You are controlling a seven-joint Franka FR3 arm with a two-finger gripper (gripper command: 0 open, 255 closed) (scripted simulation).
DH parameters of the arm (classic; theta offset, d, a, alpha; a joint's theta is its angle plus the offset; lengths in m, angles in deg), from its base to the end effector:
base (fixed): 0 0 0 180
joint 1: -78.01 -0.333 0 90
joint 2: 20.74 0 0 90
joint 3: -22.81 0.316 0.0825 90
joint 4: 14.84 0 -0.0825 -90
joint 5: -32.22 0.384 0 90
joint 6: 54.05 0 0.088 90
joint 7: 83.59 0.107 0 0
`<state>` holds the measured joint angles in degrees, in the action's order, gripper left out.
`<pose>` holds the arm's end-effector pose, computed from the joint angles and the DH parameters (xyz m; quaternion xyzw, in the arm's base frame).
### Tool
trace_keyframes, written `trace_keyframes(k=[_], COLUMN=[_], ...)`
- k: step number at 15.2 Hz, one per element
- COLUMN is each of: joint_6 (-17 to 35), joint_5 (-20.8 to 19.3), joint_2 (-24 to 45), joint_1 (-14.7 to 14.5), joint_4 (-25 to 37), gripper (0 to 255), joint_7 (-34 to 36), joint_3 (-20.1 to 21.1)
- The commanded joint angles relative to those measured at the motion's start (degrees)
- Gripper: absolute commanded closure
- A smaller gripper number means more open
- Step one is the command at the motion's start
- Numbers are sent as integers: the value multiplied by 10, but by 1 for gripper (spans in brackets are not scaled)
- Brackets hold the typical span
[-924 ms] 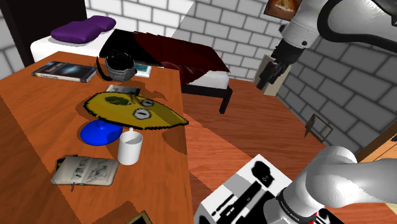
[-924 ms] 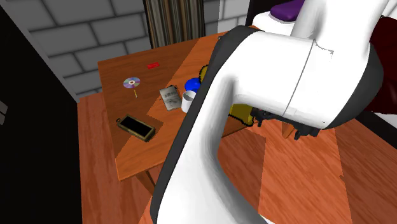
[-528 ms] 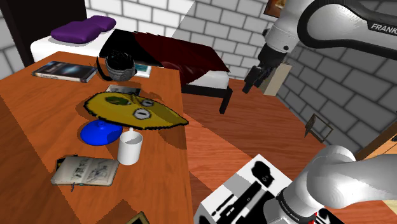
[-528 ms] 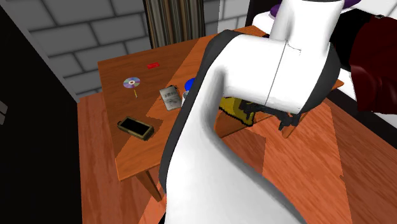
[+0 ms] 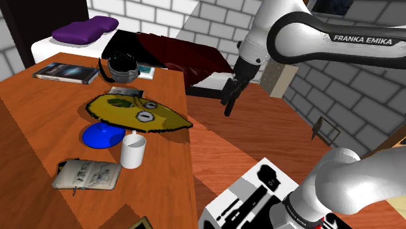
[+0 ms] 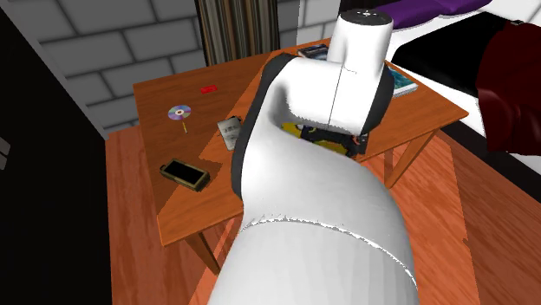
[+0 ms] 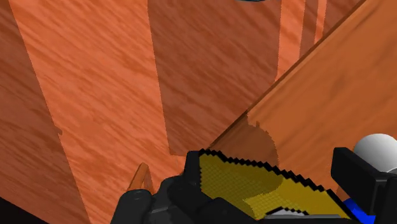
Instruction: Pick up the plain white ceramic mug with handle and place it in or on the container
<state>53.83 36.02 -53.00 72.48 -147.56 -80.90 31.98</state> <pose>0.3799 0.1146 0.5576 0.9942 0.0868 0.0629 0.0016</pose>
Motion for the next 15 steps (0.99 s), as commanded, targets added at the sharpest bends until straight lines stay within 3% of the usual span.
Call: trace_keyframes(k=[1, 15], joint_6=[24, 147], joint_5=[7, 12], joint_2=[32, 274], joint_1=[-7, -55], joint_4=[7, 120], gripper=[0, 0], joint_7=[2, 48], joint_3=[10, 95])
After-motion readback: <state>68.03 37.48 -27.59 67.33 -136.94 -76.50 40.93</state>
